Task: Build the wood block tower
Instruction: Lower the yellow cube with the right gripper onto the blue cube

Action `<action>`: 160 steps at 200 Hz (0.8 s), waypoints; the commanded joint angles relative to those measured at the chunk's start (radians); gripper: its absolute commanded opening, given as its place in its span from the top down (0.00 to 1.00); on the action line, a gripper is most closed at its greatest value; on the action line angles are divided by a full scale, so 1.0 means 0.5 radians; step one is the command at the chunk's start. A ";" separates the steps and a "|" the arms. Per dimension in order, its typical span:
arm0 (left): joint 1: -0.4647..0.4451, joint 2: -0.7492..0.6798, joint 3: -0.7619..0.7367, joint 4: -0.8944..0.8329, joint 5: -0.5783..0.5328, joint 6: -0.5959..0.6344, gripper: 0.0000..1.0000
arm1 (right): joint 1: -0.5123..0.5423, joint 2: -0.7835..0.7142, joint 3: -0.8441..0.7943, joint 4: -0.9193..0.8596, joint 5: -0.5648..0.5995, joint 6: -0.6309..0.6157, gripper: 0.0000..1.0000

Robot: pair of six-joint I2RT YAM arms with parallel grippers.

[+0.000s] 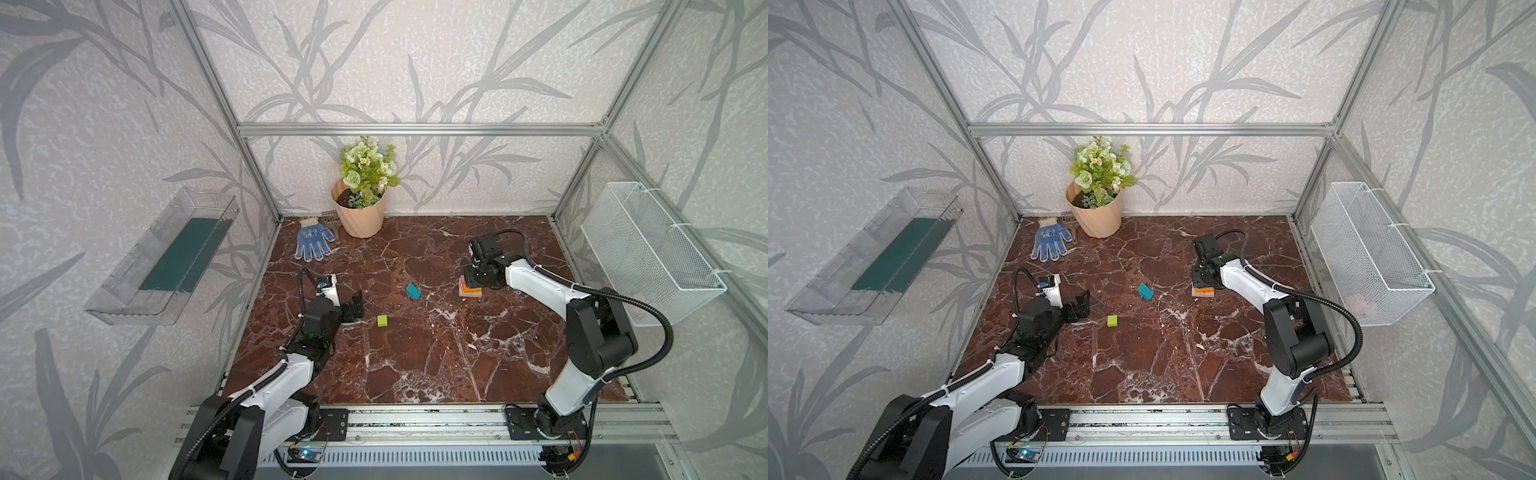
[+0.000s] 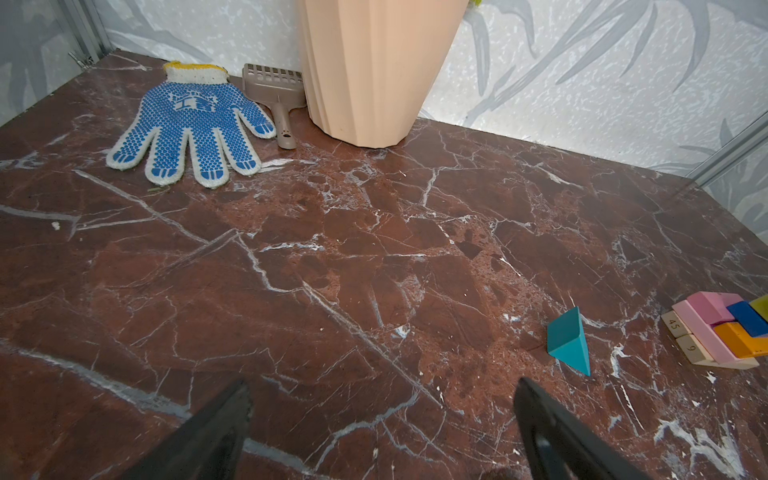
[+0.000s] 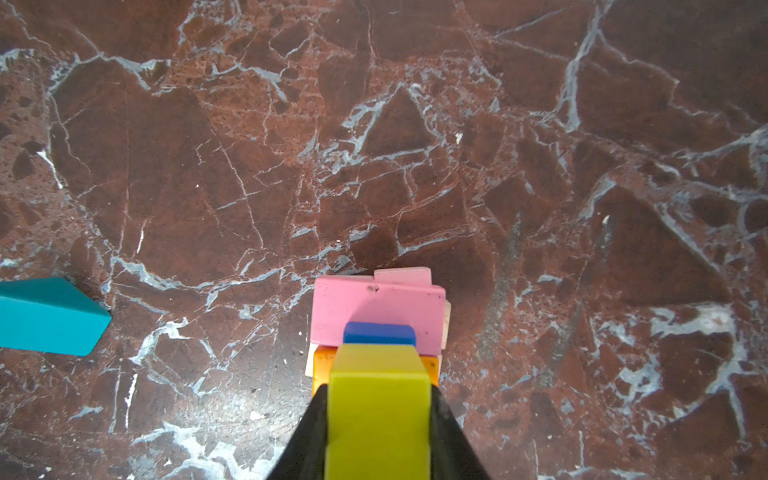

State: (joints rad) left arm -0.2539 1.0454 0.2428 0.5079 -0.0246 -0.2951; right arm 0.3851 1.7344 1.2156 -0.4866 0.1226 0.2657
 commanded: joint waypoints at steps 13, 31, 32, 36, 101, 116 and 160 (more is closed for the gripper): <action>-0.005 0.001 0.056 0.015 -0.010 0.016 0.01 | -0.006 0.035 0.062 -0.065 0.051 0.056 0.81; -0.005 0.001 0.056 0.015 -0.013 0.016 0.01 | -0.008 0.043 0.066 -0.066 0.055 0.071 0.81; -0.006 0.001 0.055 0.017 -0.012 0.016 0.01 | -0.007 0.042 0.066 -0.066 0.055 0.070 0.81; -0.005 0.001 0.055 0.015 -0.011 0.015 0.01 | -0.007 0.046 0.069 -0.068 0.058 0.073 0.81; -0.006 0.001 0.057 0.015 -0.013 0.016 0.01 | -0.006 0.061 0.077 -0.067 0.043 0.097 0.79; -0.006 0.001 0.056 0.015 -0.011 0.016 0.01 | -0.006 0.071 0.081 -0.071 0.040 0.098 0.78; -0.005 -0.002 0.054 0.015 -0.014 0.016 0.01 | -0.003 0.078 0.101 -0.096 0.043 0.116 0.74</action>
State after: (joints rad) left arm -0.2543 1.0454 0.2428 0.5079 -0.0246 -0.2951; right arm 0.3851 1.7573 1.2442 -0.5003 0.1406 0.3077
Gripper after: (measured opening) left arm 0.994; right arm 0.325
